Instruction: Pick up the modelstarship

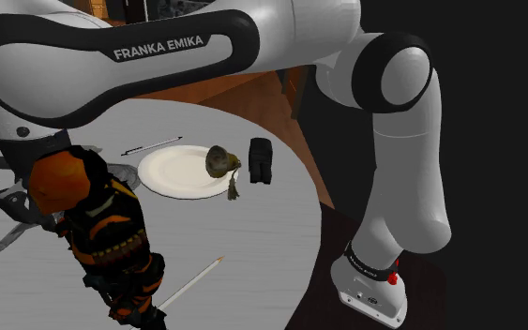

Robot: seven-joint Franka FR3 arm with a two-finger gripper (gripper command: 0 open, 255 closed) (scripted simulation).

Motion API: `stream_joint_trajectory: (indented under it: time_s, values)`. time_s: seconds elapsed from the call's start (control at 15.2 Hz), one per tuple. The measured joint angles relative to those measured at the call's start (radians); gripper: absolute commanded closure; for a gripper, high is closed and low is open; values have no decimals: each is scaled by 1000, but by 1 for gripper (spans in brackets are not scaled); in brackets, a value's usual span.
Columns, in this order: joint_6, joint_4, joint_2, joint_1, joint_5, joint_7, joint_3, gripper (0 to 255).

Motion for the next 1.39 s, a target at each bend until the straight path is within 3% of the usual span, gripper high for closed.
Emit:
stream_joint_trajectory:
  time_s: [0.4,1.39]
  values:
    - [-6,7,1,1,0,1,0,255]
    - [-202,216,13,27,-2,-2,4,255]
